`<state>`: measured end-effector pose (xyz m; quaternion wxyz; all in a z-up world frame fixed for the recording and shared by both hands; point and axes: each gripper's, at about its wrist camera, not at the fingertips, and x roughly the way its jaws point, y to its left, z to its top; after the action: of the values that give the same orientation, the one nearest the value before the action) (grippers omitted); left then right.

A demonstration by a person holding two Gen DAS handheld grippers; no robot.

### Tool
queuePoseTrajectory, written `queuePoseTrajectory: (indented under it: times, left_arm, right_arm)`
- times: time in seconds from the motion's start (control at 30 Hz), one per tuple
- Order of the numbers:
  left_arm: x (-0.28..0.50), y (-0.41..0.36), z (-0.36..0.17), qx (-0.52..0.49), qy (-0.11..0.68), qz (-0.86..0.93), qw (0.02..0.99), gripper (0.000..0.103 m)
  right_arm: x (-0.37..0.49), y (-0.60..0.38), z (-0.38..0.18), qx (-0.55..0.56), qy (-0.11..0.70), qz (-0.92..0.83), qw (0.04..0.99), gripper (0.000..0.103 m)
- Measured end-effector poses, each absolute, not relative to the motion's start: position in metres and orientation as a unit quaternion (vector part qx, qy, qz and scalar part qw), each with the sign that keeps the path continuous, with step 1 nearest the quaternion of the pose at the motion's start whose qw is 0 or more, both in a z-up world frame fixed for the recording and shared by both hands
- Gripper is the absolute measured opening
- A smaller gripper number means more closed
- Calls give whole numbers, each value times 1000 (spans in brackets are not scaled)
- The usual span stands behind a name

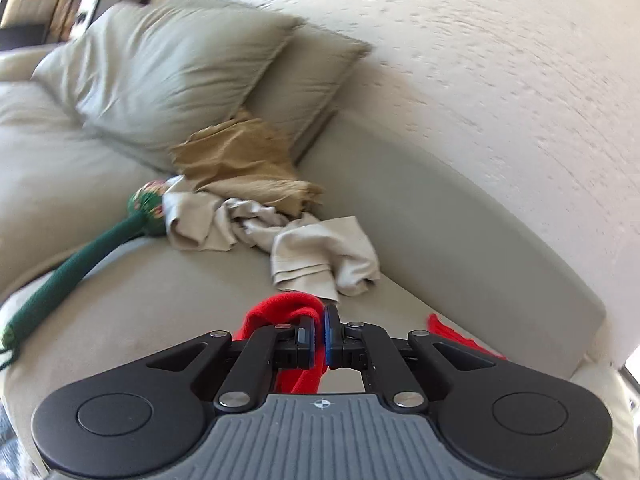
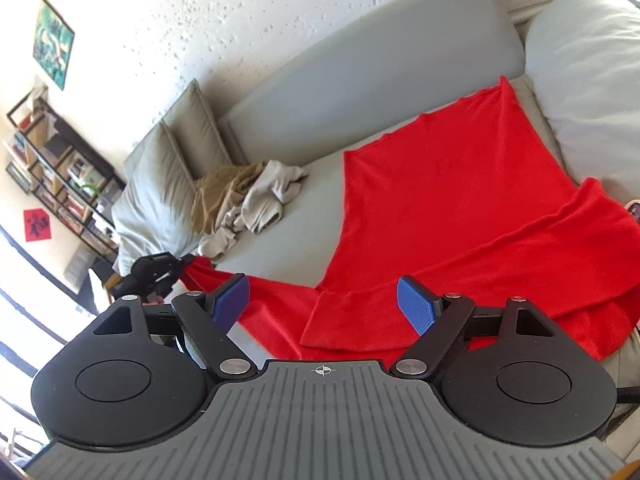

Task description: Fold clothes

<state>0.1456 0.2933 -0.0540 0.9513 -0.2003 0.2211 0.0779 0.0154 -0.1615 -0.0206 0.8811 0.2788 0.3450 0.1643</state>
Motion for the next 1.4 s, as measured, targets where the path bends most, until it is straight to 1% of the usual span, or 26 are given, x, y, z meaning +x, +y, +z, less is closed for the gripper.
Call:
queuePoseTrajectory:
  times: [0.1,0.2,0.3,0.37,0.4,0.43,0.5,0.53,0.57,0.6,0.63,0.67,0.73,0.87,0.97,1.03,1.17,1.3,1.4]
  left_arm:
    - [129,223,-39,-132,210,60,967,2]
    - [108,150,-38,-57,203,46,976,2]
    - [90,75,-51,25,204,26,978,3]
    - [77,20,-69,92,202,6,975,4]
    - [73,-6,-83,124,218,-15,968,10]
    - [69,-32,-99,155,242,-40,957,23]
    - [56,-64,-124,189,291,-90,934,35]
    - [49,-79,-136,203,315,-115,920,36]
    - [38,-88,-143,222,321,-134,911,37]
    - [26,-91,-144,233,318,-144,908,46]
    - [16,-91,-143,240,314,-152,906,53]
    - [11,-84,-139,228,318,-157,907,54]
    - [3,-64,-129,189,329,-165,910,65]
    - [8,-11,-112,112,362,-113,918,66]
    - [14,28,-109,73,368,-54,925,66]
    - [20,54,-112,31,382,-20,924,61]
    - [18,86,-112,-58,389,7,919,61]
    - [12,98,-113,-78,386,6,919,61]
    - [12,107,-116,-93,385,10,918,61]
  right_arm:
    - [4,-186,-21,297,335,146,882,83]
    - [-7,-212,-23,316,326,124,882,83]
    - [-19,-240,-27,341,315,102,880,83]
    - [-25,-258,-30,357,310,87,877,83]
    - [-28,-266,-33,365,309,81,875,83]
    - [-29,-272,-36,370,311,77,872,83]
    - [-31,-282,-42,377,318,70,867,83]
    - [-30,-286,-45,377,322,70,865,83]
    - [-30,-290,-47,377,327,69,864,84]
    - [-31,-294,-49,378,328,68,863,85]
    - [-31,-297,-52,379,328,65,863,86]
    - [-30,-299,-55,376,332,62,863,87]
    - [-27,-300,-61,368,341,56,863,87]
    - [-7,-282,-74,325,375,66,866,87]
    - [13,-255,-88,291,402,85,864,86]
    - [29,-231,-95,259,418,98,865,85]
    - [67,-166,-106,143,427,115,885,85]
    - [99,-106,-114,14,419,104,902,85]
    - [121,-78,-126,-44,426,100,898,83]
